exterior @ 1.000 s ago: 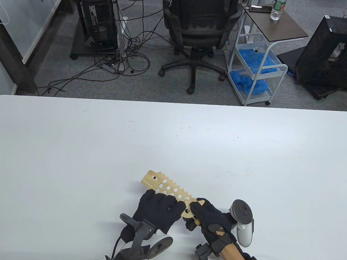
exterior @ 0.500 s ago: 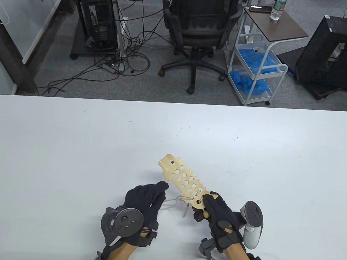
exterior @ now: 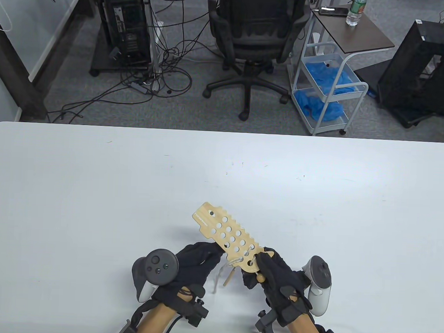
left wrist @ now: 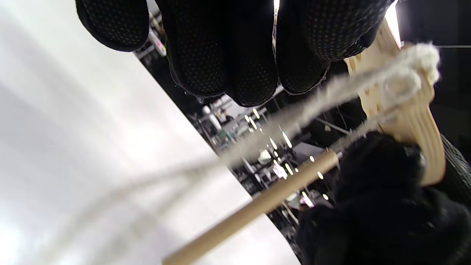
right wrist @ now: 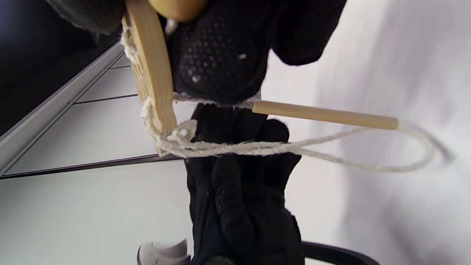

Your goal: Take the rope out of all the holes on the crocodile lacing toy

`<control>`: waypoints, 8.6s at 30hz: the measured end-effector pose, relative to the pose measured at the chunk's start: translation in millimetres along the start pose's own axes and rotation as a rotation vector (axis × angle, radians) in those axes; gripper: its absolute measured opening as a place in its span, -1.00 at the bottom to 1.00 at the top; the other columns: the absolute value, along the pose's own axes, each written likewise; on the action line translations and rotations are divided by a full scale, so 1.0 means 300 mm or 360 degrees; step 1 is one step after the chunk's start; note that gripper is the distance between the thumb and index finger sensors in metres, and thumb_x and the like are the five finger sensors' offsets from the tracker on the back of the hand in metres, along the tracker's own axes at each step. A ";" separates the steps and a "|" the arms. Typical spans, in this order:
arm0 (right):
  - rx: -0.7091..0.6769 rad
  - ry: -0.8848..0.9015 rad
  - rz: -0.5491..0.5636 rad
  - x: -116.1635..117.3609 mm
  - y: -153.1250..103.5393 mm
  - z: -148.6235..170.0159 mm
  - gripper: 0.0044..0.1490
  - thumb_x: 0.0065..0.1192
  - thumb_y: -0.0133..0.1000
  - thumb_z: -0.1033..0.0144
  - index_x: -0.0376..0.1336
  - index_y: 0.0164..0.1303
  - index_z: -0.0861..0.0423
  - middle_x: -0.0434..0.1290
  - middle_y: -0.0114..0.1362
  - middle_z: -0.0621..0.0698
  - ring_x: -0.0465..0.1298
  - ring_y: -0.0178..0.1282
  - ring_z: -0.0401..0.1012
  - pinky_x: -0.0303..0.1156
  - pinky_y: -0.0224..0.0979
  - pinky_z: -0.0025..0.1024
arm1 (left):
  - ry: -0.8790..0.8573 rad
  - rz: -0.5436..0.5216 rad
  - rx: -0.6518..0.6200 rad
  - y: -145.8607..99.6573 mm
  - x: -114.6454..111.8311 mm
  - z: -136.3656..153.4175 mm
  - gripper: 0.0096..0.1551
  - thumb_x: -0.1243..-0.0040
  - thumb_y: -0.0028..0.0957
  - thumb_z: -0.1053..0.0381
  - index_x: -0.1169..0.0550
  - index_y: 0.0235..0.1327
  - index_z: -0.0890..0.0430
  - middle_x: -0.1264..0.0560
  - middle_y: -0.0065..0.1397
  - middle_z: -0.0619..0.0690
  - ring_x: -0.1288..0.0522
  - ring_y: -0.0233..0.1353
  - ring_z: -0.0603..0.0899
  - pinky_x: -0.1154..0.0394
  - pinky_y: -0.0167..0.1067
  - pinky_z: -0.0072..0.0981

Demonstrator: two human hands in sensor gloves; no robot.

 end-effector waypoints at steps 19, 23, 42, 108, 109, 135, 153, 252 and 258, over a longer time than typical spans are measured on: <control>-0.0035 0.0007 -0.0113 0.028 0.001 -0.010 -0.43 0.15 0.14 -0.08 0.25 0.26 0.01 0.55 0.18 -0.01 0.65 -0.10 -0.19 0.43 0.40 0.02 | 0.0105 0.0460 -0.0132 0.003 -0.097 -0.017 -0.43 -0.32 -0.01 -0.12 -0.60 0.34 -0.18 -0.56 0.45 0.00 -0.49 0.42 0.18 -0.32 0.39 0.39; -0.0025 0.0005 -0.0112 0.029 0.001 -0.007 -0.43 0.15 0.14 -0.08 0.25 0.25 0.01 0.56 0.17 -0.01 0.65 -0.11 -0.19 0.44 0.39 0.03 | 0.0118 0.0432 -0.0120 0.000 -0.094 -0.018 -0.48 -0.36 -0.03 -0.05 -0.63 0.26 -0.20 -0.61 0.38 -0.03 -0.53 0.37 0.15 -0.35 0.38 0.37; 0.0018 -0.0032 0.0212 -0.082 0.005 -0.005 -0.42 0.15 0.14 -0.08 0.25 0.25 0.03 0.56 0.17 0.01 0.65 -0.11 -0.19 0.44 0.39 0.02 | 0.0173 0.0007 -0.0023 -0.008 0.005 -0.001 -0.53 -0.27 0.02 -0.16 -0.62 0.25 -0.31 -0.65 0.32 -0.08 -0.57 0.32 0.11 -0.40 0.36 0.31; 0.0098 0.0161 0.0892 -0.368 -0.032 0.027 -0.40 0.09 0.16 -0.07 0.23 0.29 0.04 0.54 0.20 0.04 0.65 -0.08 -0.17 0.42 0.39 0.04 | -0.0069 -0.0778 0.0754 -0.048 0.376 0.334 -0.52 -0.18 0.10 -0.08 -0.52 0.33 -0.29 -0.66 0.29 -0.13 -0.59 0.29 0.07 -0.45 0.34 0.21; 0.0098 0.0163 0.0896 -0.369 -0.033 0.027 -0.40 0.09 0.16 -0.07 0.23 0.29 0.04 0.53 0.21 0.04 0.64 -0.08 -0.17 0.42 0.39 0.04 | -0.0056 -0.0787 0.0759 -0.049 0.378 0.334 -0.52 -0.17 0.10 -0.08 -0.52 0.33 -0.29 -0.66 0.29 -0.14 -0.59 0.29 0.07 -0.45 0.34 0.20; 0.0085 0.0318 0.1055 -0.408 -0.065 0.040 -0.40 0.05 0.16 -0.09 0.20 0.31 0.01 0.51 0.24 0.01 0.64 -0.04 -0.19 0.41 0.42 0.01 | -0.0147 -0.0970 0.0894 -0.095 0.417 0.364 -0.55 -0.11 0.15 -0.13 -0.45 0.34 -0.30 -0.66 0.22 -0.20 -0.62 0.21 -0.01 -0.50 0.31 0.10; 0.0056 0.0349 0.1111 -0.418 -0.077 0.038 -0.40 0.04 0.15 -0.11 0.19 0.31 -0.02 0.51 0.25 -0.02 0.64 -0.03 -0.21 0.41 0.43 -0.01 | -0.0212 -0.1052 0.0985 -0.123 0.435 0.383 -0.54 -0.05 0.18 -0.16 -0.41 0.36 -0.27 -0.65 0.19 -0.23 -0.63 0.18 -0.04 -0.51 0.31 0.05; -0.0078 -0.0221 -0.0038 0.019 0.000 -0.020 -0.43 0.23 0.08 -0.07 0.25 0.25 -0.07 0.58 0.21 -0.05 0.68 -0.06 -0.19 0.43 0.42 0.03 | -0.1044 0.0449 -0.0080 0.007 -0.077 0.022 -0.14 0.01 0.18 -0.19 -0.02 0.72 -0.10 -0.45 0.58 -0.07 -0.41 0.52 0.17 -0.33 0.41 0.32; -0.0139 -0.0308 -0.0070 0.029 -0.002 -0.044 -0.40 0.27 0.07 -0.09 0.29 0.24 -0.02 0.61 0.19 -0.01 0.69 -0.05 -0.14 0.43 0.39 0.07 | -0.1126 0.0476 -0.0068 0.008 -0.079 0.028 -0.13 0.01 0.18 -0.20 0.00 0.73 -0.11 -0.50 0.55 -0.09 -0.41 0.53 0.15 -0.33 0.42 0.31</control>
Point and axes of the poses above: the tracker on the back of each hand, its own z axis roughly to the little-finger side, its own y axis roughly from the wrist to the fingertips, x = y × z, the point moved 1 cm from there along y, roughly from the wrist to the fingertips
